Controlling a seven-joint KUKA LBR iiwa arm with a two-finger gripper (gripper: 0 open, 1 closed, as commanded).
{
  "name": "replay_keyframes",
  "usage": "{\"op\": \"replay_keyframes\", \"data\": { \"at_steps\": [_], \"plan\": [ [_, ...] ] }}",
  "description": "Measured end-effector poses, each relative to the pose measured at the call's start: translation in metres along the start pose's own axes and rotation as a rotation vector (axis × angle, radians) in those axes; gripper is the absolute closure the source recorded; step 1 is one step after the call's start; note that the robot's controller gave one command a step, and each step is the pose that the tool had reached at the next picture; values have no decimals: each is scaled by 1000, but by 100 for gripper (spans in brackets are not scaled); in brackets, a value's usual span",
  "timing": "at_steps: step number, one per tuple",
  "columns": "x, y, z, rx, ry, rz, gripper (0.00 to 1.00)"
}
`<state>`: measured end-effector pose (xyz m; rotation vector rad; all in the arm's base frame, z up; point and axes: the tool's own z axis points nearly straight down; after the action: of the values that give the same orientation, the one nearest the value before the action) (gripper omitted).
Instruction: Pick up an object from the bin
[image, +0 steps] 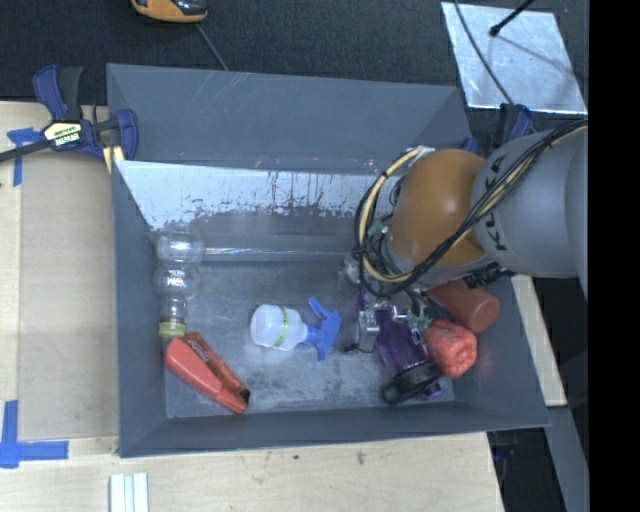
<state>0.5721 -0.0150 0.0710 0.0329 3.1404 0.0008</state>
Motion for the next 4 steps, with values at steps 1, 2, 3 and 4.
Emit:
{"op": "replay_keyframes", "data": {
  "at_steps": [1, 2, 3, 4],
  "plan": [
    [0, 11, 0, 1, -2, -109, 0],
    [-1, 43, -33, 1, 1, -69, 0],
    [-9, 60, -43, -1, -10, -58, 0],
    [30, 77, 0, -1, -2, -286, 100]
  ]
}}
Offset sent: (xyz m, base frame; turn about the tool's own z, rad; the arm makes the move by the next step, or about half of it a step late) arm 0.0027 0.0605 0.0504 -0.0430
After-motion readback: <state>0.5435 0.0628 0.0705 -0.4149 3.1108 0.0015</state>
